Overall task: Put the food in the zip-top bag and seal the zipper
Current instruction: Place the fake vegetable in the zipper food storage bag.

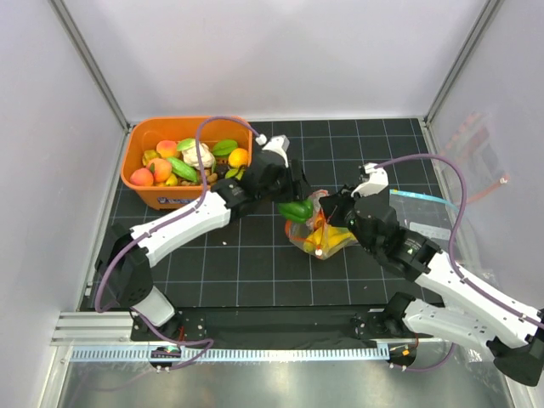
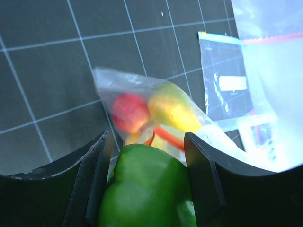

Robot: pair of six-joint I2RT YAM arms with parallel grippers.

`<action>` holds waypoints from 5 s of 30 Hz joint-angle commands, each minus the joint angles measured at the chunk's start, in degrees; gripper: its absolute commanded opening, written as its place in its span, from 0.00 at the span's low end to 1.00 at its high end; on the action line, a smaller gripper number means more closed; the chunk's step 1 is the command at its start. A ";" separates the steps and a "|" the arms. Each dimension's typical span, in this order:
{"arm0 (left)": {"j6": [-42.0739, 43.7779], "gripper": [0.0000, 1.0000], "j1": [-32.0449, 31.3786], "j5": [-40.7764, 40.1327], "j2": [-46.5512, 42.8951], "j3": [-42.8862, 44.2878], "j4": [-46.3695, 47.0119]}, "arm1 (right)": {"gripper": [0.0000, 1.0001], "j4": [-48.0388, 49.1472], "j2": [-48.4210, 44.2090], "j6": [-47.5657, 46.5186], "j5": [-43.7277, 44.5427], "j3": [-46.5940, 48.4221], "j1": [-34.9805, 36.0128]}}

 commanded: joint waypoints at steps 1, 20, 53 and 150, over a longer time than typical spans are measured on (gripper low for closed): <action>0.28 0.00 -2.60 -7.23 -3.22 -3.43 10.65 | 0.01 5.95 -2.69 3.03 -1.34 -0.41 -0.09; 2.83 0.00 -7.26 -10.84 -17.45 -16.89 22.26 | 0.01 10.88 -0.58 14.73 -4.68 -3.49 -0.17; 14.70 0.00 -11.57 -14.71 -16.93 -24.45 34.83 | 0.01 2.80 -4.62 31.87 -0.99 -1.38 -0.09; 15.66 0.00 -9.90 -9.69 -31.78 -21.82 5.84 | 0.01 -12.40 7.85 19.39 11.22 8.19 -0.09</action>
